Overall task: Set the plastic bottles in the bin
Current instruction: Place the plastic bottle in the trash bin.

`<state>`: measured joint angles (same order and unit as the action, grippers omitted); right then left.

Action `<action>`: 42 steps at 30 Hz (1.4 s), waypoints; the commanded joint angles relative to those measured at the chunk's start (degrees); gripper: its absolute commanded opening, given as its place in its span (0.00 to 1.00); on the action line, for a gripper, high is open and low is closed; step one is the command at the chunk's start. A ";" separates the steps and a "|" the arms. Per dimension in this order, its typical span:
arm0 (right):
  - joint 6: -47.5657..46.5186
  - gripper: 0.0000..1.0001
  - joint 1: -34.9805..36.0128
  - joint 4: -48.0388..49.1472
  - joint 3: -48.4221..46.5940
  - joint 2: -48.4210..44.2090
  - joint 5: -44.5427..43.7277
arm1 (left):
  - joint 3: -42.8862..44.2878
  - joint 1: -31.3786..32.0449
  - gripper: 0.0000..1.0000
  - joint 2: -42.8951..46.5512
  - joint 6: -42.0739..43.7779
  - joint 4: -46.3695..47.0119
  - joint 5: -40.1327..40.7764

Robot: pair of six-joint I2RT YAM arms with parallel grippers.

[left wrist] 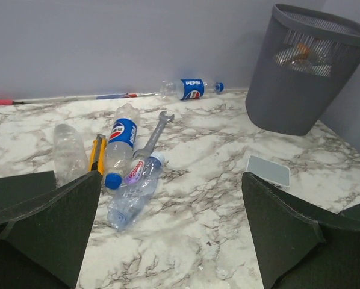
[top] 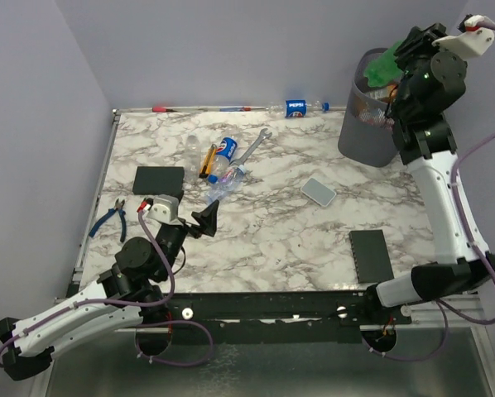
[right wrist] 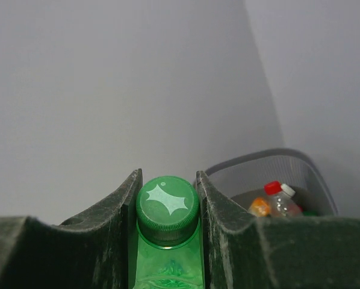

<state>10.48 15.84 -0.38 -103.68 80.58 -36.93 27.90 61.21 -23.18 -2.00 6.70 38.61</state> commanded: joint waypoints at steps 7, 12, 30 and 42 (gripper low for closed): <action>19.86 0.00 -19.71 7.47 -1.77 16.34 8.69 | -2.02 -0.04 0.99 2.28 -0.40 -2.32 3.05; 22.60 0.00 -24.36 7.06 -6.90 25.31 14.68 | -1.81 -0.04 0.99 0.31 0.42 -2.01 3.03; 25.52 0.59 -24.67 1.48 -24.98 43.92 27.14 | -1.80 -0.08 0.99 -2.46 -0.02 -2.40 2.62; 30.26 0.59 -24.69 7.01 -18.29 34.37 30.88 | -1.84 -0.03 0.99 -2.99 -0.61 -2.53 1.62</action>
<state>37.50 -8.84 2.61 -124.38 122.26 -9.28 26.11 61.19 -26.09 -2.31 4.49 40.38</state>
